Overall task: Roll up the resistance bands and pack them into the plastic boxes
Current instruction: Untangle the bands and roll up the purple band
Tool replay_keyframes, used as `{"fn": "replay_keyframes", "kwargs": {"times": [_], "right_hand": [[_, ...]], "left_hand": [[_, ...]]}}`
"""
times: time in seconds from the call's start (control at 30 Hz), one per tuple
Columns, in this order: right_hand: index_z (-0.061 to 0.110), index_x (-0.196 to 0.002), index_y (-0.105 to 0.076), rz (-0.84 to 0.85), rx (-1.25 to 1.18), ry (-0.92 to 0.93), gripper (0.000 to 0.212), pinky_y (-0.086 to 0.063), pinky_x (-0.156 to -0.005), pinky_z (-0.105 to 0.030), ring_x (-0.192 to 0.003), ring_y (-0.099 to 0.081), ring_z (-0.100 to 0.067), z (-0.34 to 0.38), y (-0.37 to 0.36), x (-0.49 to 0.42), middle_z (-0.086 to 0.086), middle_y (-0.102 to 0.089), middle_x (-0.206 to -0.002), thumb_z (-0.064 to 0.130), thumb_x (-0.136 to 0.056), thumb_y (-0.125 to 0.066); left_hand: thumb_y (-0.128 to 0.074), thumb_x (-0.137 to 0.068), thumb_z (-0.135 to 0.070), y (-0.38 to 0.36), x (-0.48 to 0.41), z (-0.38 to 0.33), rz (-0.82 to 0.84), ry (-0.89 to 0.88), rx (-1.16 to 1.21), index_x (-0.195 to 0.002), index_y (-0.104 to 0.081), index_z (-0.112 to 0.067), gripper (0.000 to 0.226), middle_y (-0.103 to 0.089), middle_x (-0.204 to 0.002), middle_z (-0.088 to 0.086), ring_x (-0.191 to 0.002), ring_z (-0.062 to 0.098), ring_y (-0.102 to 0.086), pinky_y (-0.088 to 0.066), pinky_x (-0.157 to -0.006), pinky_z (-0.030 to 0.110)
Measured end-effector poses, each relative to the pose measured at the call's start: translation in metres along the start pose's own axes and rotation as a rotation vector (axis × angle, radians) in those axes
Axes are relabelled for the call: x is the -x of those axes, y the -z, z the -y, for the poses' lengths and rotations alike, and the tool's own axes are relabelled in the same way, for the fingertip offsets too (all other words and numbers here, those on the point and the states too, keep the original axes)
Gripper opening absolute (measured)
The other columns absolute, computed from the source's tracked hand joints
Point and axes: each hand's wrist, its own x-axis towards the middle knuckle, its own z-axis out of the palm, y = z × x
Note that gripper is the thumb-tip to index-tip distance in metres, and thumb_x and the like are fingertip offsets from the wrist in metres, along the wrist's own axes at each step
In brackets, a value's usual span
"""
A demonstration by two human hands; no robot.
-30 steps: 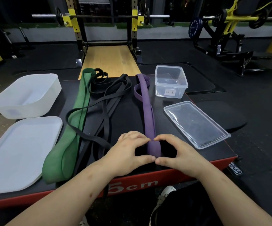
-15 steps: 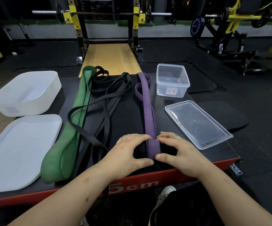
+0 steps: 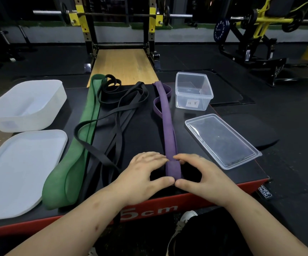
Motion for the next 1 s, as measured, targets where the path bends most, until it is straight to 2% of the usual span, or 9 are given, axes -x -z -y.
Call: {"fn": "replay_keyframes", "kwargs": {"times": [0.17,0.27,0.33,0.47,0.53,0.63,0.77,0.87,1.0], "right_hand": [[0.057,-0.143,-0.048,0.053,0.0,-0.044,0.078,-0.034,-0.122,-0.042,-0.146,-0.038,-0.002,-0.003,-0.003,0.009,0.03,-0.051,-0.146,0.063,-0.072,-0.08],[0.055,-0.141,-0.051,0.033,0.018,-0.03,0.072,-0.034,-0.121,-0.035,-0.144,-0.038,0.003,-0.003,-0.006,0.007,0.027,-0.051,-0.145,0.064,-0.073,-0.075],[0.057,-0.136,-0.052,0.031,0.035,-0.042,0.063,-0.032,-0.121,-0.028,-0.142,-0.036,0.008,0.0,-0.005,0.004,0.025,-0.048,-0.146,0.069,-0.076,-0.068],[0.037,-0.142,-0.058,0.051,0.063,-0.081,0.076,-0.032,-0.115,-0.019,-0.135,-0.04,0.01,-0.002,-0.002,-0.007,0.028,-0.046,-0.138,0.077,-0.078,-0.056],[0.035,-0.142,-0.059,0.061,0.041,-0.091,0.078,-0.032,-0.113,-0.018,-0.134,-0.041,0.01,-0.002,-0.001,-0.011,0.029,-0.046,-0.136,0.079,-0.077,-0.055],[0.039,-0.142,-0.059,0.068,0.002,-0.092,0.075,-0.033,-0.114,-0.019,-0.134,-0.041,0.009,-0.002,0.0,-0.01,0.028,-0.047,-0.136,0.077,-0.077,-0.057],[0.052,-0.145,-0.047,0.055,-0.036,-0.075,0.078,-0.035,-0.113,-0.021,-0.137,-0.044,0.003,-0.002,0.002,-0.006,0.025,-0.051,-0.139,0.068,-0.073,-0.072],[0.056,-0.137,-0.051,0.022,-0.055,-0.047,0.072,-0.035,-0.111,-0.021,-0.139,-0.044,0.003,-0.002,0.001,-0.003,0.026,-0.054,-0.139,0.063,-0.071,-0.078],[0.052,-0.13,-0.058,0.036,-0.044,-0.027,0.068,-0.028,-0.115,-0.016,-0.145,-0.032,0.01,-0.003,-0.001,-0.001,0.026,-0.047,-0.148,0.064,-0.067,-0.08]], "left_hand": [[-0.053,-0.095,-0.066,0.003,0.001,-0.004,0.042,-0.039,-0.014,-0.155,-0.04,-0.033,0.07,-0.036,-0.157,-0.025,-0.144,-0.018,-0.008,0.003,-0.125,0.025],[-0.054,-0.094,-0.065,0.003,0.001,-0.004,0.03,-0.049,-0.031,-0.155,-0.039,-0.035,0.07,-0.036,-0.157,-0.024,-0.143,-0.021,-0.007,0.0,-0.127,0.031],[-0.062,-0.089,-0.066,0.003,0.002,-0.004,0.035,-0.045,-0.008,-0.154,-0.035,-0.039,0.075,-0.035,-0.153,-0.029,-0.132,-0.033,0.0,0.001,-0.126,0.027],[-0.075,-0.084,-0.055,0.002,0.001,-0.005,0.007,-0.032,0.048,-0.152,-0.031,-0.047,0.081,-0.035,-0.144,-0.031,-0.113,-0.044,0.007,0.006,-0.115,0.009],[-0.073,-0.085,-0.056,0.001,0.001,-0.004,-0.03,0.012,0.088,-0.149,-0.035,-0.05,0.074,-0.035,-0.147,-0.027,-0.124,-0.037,0.0,-0.001,-0.121,0.015],[-0.072,-0.083,-0.061,0.0,0.002,-0.002,-0.058,0.073,0.144,-0.146,-0.04,-0.054,0.071,-0.038,-0.151,-0.024,-0.147,-0.003,-0.015,-0.018,-0.126,0.034],[-0.077,-0.083,-0.053,0.002,0.001,-0.003,-0.089,0.069,0.171,-0.146,-0.049,-0.042,0.069,-0.041,-0.146,-0.022,-0.143,-0.009,-0.02,-0.017,-0.125,0.029],[-0.078,-0.082,-0.053,0.002,0.002,-0.003,-0.062,0.056,0.172,-0.145,-0.051,-0.04,0.07,-0.037,-0.132,-0.038,-0.135,-0.022,-0.017,-0.015,-0.123,0.024],[-0.077,-0.082,-0.056,0.002,0.001,-0.004,-0.057,0.032,0.137,-0.144,-0.053,-0.037,0.069,-0.043,-0.137,-0.033,-0.144,-0.013,-0.017,-0.014,-0.125,0.029]]}}
